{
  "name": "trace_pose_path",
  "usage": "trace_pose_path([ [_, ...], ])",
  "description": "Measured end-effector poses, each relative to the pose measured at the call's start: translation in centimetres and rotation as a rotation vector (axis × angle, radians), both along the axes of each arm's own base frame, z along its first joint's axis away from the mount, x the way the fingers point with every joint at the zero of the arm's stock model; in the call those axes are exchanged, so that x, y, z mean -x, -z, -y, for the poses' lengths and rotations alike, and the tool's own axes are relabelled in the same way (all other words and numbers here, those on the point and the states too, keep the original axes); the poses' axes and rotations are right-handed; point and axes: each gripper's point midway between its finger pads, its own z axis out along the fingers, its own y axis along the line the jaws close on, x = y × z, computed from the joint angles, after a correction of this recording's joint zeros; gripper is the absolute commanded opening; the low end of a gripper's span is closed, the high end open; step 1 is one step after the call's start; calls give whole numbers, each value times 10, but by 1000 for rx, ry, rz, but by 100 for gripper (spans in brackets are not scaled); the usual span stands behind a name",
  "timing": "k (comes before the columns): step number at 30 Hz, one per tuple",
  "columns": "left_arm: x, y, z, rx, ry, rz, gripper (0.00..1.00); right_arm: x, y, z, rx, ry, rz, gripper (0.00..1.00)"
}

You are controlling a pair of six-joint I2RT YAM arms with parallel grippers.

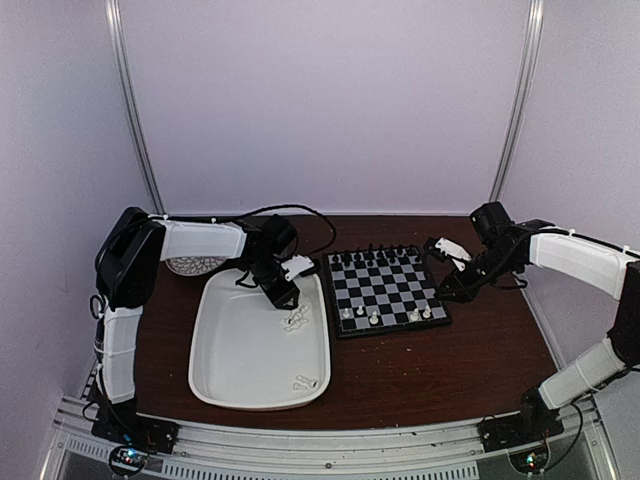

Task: Set up the chess pieces on the board
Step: Pick up the knight from the storage box.

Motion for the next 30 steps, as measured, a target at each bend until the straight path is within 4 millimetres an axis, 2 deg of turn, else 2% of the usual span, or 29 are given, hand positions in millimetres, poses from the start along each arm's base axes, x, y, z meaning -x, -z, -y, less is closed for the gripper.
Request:
trace_pose_path([
  [7, 13, 1, 4, -20, 26, 2, 26, 1, 0, -1, -5, -3, -3, 27],
  [22, 15, 1, 4, -40, 33, 11, 15, 2, 2, -2, -10, -8, -14, 27],
  [30, 22, -1, -8, -88, 25, 9, 13, 2, 1, -2, -11, -8, -14, 27],
])
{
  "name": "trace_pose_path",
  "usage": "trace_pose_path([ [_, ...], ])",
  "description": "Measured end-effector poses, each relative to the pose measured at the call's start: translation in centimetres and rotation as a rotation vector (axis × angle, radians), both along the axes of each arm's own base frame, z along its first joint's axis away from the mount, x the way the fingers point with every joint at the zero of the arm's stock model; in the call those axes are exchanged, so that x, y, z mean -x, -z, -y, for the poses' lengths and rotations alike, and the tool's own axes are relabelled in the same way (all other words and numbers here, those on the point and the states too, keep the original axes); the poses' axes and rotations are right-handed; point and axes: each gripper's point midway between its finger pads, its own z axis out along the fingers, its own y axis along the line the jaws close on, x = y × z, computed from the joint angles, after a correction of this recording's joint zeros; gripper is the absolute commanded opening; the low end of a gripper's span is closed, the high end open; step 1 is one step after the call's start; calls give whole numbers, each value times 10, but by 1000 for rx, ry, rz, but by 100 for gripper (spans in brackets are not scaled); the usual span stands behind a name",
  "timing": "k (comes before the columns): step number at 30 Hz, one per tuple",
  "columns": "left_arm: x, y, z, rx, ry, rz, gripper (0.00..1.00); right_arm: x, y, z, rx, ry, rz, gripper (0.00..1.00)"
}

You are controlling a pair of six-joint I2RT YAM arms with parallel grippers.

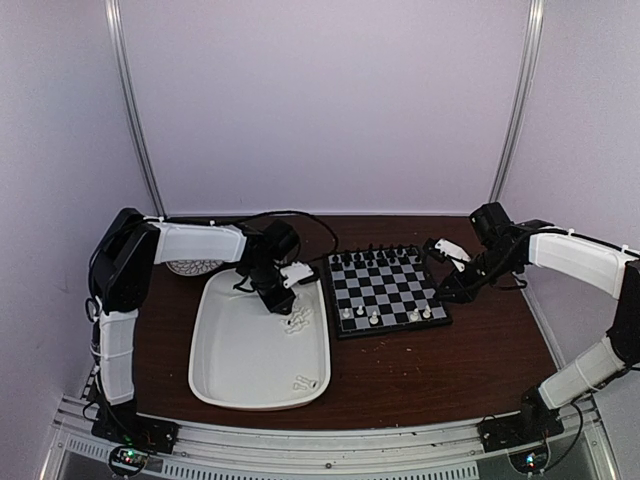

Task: Set up the chess pieces on the board
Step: Pick up the knight from the storage box, then pass from the left arm to the right

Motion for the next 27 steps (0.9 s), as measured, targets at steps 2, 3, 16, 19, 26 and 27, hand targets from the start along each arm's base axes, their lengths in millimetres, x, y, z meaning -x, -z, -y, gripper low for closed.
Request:
trace_pose_path([
  [2, 1, -3, -4, -9, -11, 5, 12, 0, 0, 0, 0, 0, 0, 27],
  [3, 1, -5, -5, -11, -19, 11, 12, 0, 0, 0, 0, 0, 0, 27],
  [16, 15, -79, -17, 179, -165, 122, 13, -8, -42, -43, -164, -47, -63, 27],
  [19, 19, -94, -12, 265, -196, 127, 14, -13, -62, -81, -229, -99, -98, 30],
  [26, 29, -128, -2, 482, -275, 127, 14, -9, -80, -175, -308, -211, -198, 36],
  [27, 30, -133, -2, 502, -283, 127, 14, -9, -80, -185, -315, -217, -210, 36],
])
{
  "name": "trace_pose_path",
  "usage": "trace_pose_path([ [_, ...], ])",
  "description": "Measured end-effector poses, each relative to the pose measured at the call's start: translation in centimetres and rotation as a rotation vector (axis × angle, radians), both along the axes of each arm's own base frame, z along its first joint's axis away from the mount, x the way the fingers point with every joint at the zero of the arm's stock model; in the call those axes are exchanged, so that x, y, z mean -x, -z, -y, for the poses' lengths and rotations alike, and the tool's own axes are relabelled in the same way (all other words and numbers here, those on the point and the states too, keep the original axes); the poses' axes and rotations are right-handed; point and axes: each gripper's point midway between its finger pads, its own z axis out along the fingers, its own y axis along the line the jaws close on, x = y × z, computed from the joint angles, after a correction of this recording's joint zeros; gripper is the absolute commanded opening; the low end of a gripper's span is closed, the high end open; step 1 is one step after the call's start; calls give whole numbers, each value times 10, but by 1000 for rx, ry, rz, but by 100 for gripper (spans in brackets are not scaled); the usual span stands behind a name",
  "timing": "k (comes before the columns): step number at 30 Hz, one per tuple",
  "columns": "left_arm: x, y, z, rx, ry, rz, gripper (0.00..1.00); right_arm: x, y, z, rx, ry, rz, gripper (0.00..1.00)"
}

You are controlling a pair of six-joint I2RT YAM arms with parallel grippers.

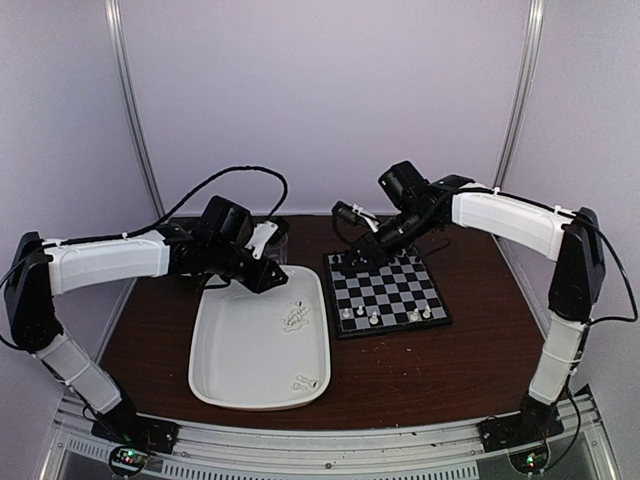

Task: Set up the chess pieces on the board
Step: Pass from the left arm to the right

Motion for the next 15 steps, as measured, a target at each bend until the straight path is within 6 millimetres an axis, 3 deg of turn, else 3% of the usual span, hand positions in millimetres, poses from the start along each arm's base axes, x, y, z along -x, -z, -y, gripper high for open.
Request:
trace_pose_path([
  [7, 7, -27, 7, 155, -39, 20, 15, 4, 2, -58, -33, -18, -110, 36],
  [15, 15, -36, 24, 248, -20, -1, 16, 10, -5, -80, -53, -18, -151, 35],
])
